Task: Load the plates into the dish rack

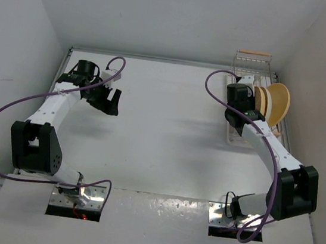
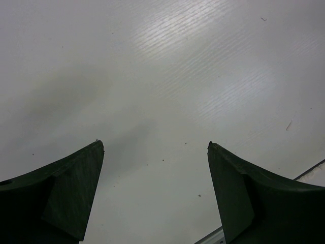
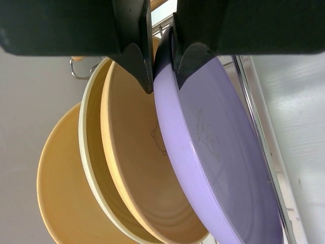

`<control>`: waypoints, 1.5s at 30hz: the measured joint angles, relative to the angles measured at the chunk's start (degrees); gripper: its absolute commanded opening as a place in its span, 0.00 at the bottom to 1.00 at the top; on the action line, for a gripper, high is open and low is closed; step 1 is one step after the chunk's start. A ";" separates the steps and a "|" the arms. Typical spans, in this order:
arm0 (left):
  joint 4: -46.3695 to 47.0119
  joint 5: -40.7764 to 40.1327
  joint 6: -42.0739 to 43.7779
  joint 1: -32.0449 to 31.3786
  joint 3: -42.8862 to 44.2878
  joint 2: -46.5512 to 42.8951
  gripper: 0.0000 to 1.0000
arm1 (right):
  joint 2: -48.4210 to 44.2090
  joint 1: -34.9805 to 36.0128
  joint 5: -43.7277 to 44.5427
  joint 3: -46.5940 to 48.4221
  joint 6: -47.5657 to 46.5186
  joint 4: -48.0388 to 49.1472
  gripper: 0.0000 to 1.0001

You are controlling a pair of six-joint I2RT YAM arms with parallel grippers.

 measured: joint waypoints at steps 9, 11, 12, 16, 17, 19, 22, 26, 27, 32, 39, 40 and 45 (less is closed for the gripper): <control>0.00 0.00 -0.02 0.00 0.00 0.00 0.87 | 2.05 0.09 1.90 1.03 5.44 -1.55 0.00; 0.00 0.00 0.00 0.00 0.00 0.00 0.87 | 2.40 0.09 2.16 1.11 6.80 -1.97 0.05; 0.00 0.02 0.00 0.00 0.00 0.00 0.87 | 2.51 0.09 2.25 1.11 7.30 -2.12 0.06; 0.00 0.00 0.00 0.00 0.00 0.00 0.87 | 2.62 0.09 2.36 1.11 8.46 -2.62 0.21; 0.00 0.00 0.00 0.00 0.00 0.00 0.87 | 2.62 0.09 2.25 1.11 8.31 -2.67 0.29; 0.00 0.00 0.00 0.00 -0.04 0.00 0.87 | 2.64 0.07 1.55 0.98 7.82 -3.61 0.35; -0.02 0.00 0.00 0.00 -0.39 0.00 0.87 | 2.86 0.07 0.70 0.85 6.60 -5.27 0.39; 0.00 0.00 0.00 0.00 -0.44 0.00 0.87 | 2.84 0.07 0.17 0.85 4.94 -5.84 0.41; 0.00 0.00 0.00 0.00 -0.44 0.00 0.87 | 2.80 0.07 -0.04 0.85 4.37 -5.95 0.43; 0.00 0.00 0.00 0.00 -0.44 0.00 0.87 | 2.01 0.07 -0.55 1.07 3.08 -6.51 0.47; 0.00 0.28 0.00 0.00 -0.44 0.00 0.87 | 0.33 0.07 -3.50 4.46 2.45 -9.60 0.60; 0.00 0.28 0.00 0.00 -0.44 0.00 0.87 | 0.13 0.07 -4.02 5.27 2.45 -10.32 0.61; 0.00 0.46 0.11 0.00 -0.44 0.00 0.87 | -0.09 0.07 -6.47 7.54 2.49 -12.04 0.64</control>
